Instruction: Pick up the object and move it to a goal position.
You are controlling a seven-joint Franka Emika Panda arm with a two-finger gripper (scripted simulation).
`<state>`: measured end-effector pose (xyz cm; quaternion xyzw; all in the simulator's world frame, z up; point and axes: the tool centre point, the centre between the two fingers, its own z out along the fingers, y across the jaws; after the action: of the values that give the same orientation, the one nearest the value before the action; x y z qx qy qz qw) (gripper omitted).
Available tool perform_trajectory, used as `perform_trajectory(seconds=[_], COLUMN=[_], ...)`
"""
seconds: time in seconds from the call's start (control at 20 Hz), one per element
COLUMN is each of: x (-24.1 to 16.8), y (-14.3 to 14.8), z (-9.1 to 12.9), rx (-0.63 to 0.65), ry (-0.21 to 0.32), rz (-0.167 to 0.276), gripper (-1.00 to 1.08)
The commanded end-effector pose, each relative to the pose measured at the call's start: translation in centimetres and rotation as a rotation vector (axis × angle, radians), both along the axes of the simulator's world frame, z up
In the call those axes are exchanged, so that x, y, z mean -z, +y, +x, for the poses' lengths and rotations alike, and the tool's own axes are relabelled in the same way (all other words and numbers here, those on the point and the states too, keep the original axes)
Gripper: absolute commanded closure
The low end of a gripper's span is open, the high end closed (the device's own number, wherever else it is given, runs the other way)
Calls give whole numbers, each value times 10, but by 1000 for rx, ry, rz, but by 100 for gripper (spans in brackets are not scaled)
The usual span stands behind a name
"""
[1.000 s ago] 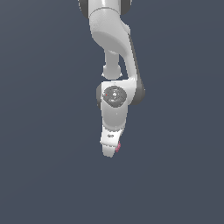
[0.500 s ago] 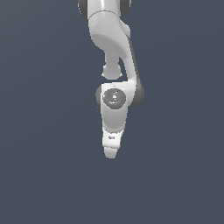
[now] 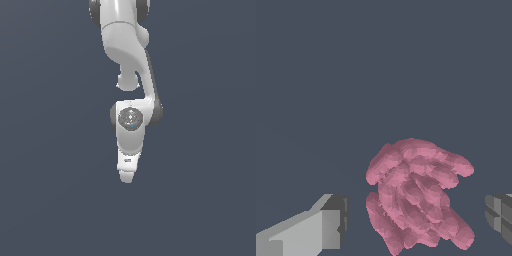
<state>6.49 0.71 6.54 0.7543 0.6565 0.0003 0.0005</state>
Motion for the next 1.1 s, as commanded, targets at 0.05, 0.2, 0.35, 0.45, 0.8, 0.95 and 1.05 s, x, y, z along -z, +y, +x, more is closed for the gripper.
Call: perform_trajectory(seconds=[0.05,0.2,0.35,0.45,0.8,0.95,1.05], x=[19,26,26,26,26,26,25], y=[0,0,0,0,0,0,-1], z=[-1,-1,0,0,0,0,-1], rx=[-2,-3,-2,-2,-2,-2,-2], ry=[1,1,1,1,1,1,1], rz=[0,0,0,0,0,0,0], gripper=[-92,-92,-92,108,108,108,108])
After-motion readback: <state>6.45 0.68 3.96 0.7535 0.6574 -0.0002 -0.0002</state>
